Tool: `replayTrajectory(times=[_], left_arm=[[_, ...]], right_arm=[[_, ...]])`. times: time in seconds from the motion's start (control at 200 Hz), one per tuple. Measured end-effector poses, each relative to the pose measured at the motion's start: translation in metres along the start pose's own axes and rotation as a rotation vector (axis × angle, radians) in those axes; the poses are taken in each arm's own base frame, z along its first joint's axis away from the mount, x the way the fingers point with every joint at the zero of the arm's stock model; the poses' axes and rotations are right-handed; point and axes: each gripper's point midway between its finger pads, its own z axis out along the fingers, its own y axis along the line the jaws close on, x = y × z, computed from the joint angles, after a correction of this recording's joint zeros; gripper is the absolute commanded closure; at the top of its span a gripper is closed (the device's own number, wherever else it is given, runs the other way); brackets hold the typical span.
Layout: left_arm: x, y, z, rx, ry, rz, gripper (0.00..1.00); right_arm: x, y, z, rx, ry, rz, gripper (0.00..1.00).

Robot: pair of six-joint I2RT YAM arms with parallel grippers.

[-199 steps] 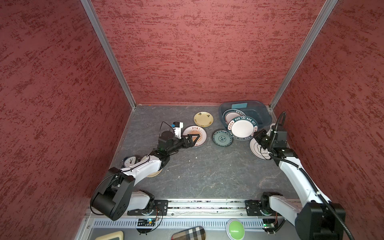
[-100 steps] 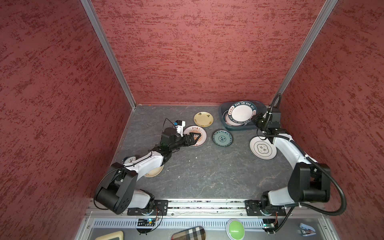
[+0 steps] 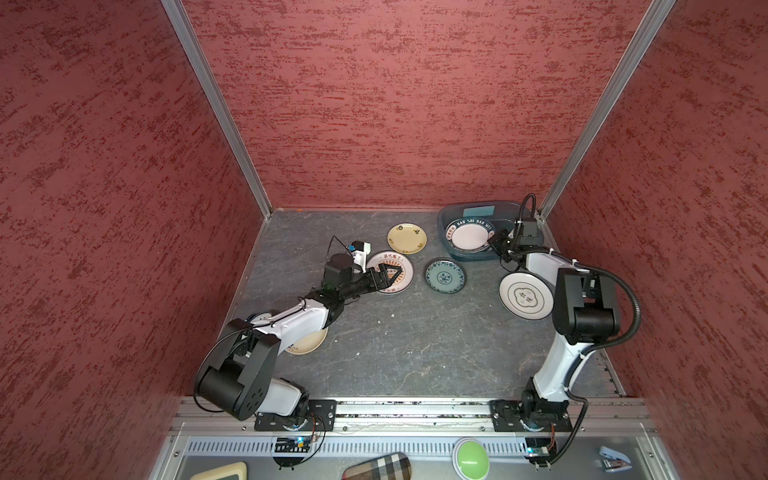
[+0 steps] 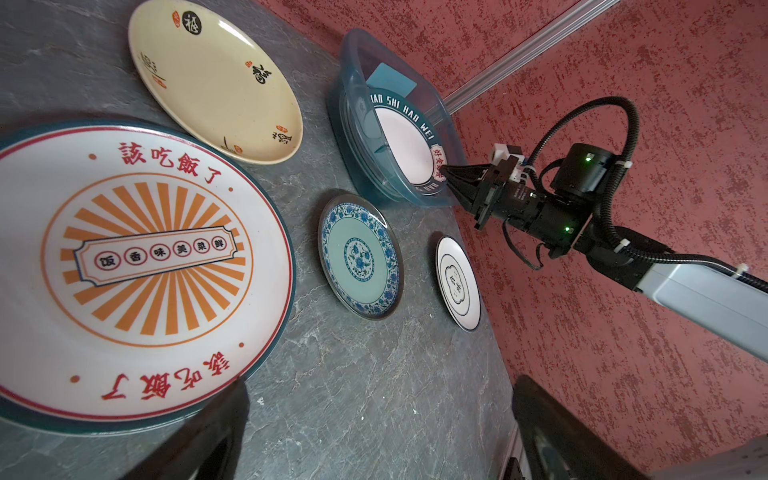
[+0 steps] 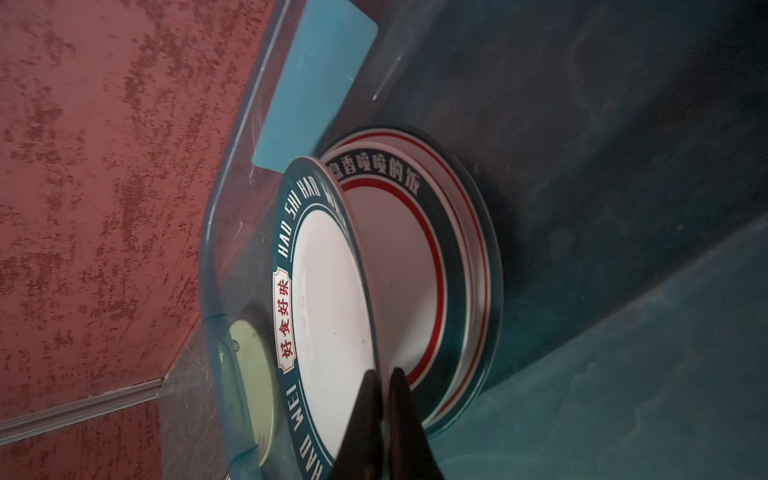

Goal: Place the plates into the plastic bin on the countertop
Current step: 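Lower the plate into the blue bin against the stacked plates, then open right gripper to release the plate in the bin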

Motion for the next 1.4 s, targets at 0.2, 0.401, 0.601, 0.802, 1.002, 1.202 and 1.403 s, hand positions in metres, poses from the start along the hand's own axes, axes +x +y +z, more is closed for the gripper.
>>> replayTrajectory(times=[0.2,0.401,0.601,0.802,1.002,1.202,1.403], left_arm=[[0.0,0.0,-0.001,0.004,0.004,-0.005,0.01],[0.0,0.002,0.0,0.003,0.006,-0.008,0.01],[0.0,0.005,0.001,-0.003,0.009,-0.012,0.01],[0.001,0.005,0.001,-0.002,0.01,-0.012,0.01],[0.0,0.005,0.0,-0.003,0.009,-0.013,0.01],[0.0,0.006,0.0,-0.004,0.007,-0.014,0.01],[-0.001,0.007,0.0,-0.006,0.005,-0.015,0.01]], right_arm=[[-0.005,0.005,0.004,-0.029,-0.001,0.009,1.0],[-0.004,0.003,0.007,-0.028,0.006,0.016,0.99],[-0.005,0.002,0.008,-0.039,0.009,0.02,0.78],[-0.012,0.014,0.006,-0.085,-0.003,0.01,0.49],[-0.023,0.018,-0.001,-0.109,-0.028,0.007,0.29],[-0.032,0.02,-0.009,-0.111,-0.049,-0.004,0.01],[-0.036,0.022,-0.022,-0.081,-0.071,-0.049,0.01]])
